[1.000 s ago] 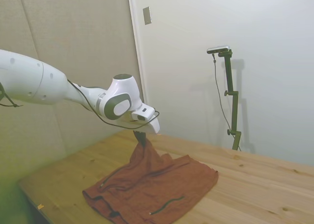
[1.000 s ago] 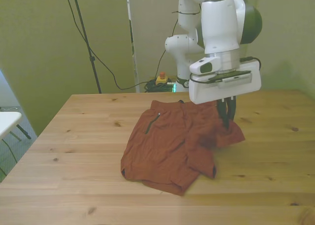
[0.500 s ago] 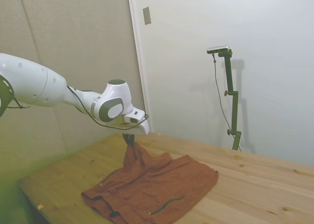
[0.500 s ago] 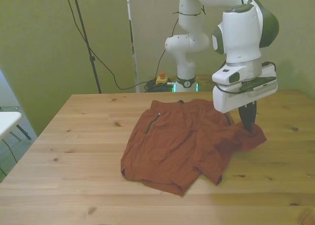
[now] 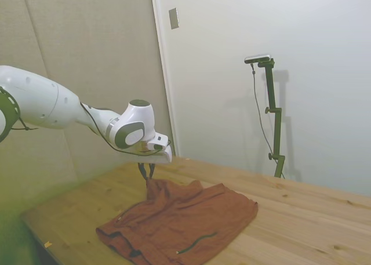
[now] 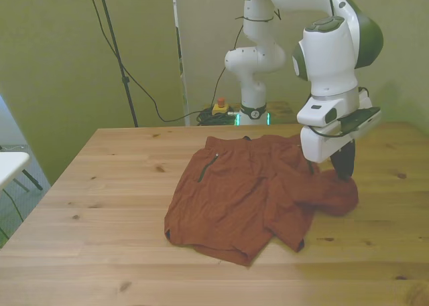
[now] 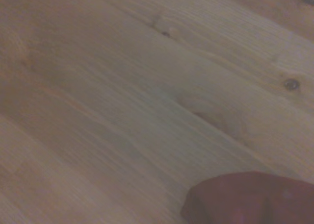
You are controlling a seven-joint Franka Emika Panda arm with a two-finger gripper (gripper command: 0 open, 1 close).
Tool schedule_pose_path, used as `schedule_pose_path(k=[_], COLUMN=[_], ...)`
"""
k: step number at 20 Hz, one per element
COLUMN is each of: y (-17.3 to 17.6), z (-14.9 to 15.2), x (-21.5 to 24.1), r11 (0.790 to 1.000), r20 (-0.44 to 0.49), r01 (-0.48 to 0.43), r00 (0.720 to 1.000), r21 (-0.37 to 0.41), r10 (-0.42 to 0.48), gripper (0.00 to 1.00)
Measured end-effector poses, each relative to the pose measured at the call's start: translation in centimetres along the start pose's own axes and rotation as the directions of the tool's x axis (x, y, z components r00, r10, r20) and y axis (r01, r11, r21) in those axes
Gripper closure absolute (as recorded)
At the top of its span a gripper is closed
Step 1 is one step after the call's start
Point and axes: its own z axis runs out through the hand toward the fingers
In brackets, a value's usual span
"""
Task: Unfold the shorts
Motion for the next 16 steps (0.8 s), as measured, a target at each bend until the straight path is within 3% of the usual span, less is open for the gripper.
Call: schedule_pose_path(k=[4,6,9,13,16], y=[0.0,0.8,2.8,4.2,3.5], z=[-0.9,-1.4,-3.4,-8.3,-12.7], x=[0.8,0.9,1.5,0.3,-2.3], r11=[1.0,0.996,0.97,0.91,0.907], r20=[-0.011,0.004,-0.007,-0.044,-0.038], r01=[-0.022,-0.091,-0.217,-0.347,-0.353], r00=[1.0,0.996,0.976,0.937,0.934], r21=[0.019,-0.009,-0.11,-0.229,-0.23], r10=[0.023,0.091,0.218,0.346,0.354], gripper=[0.0,0.0,0.0,0.0,0.0])
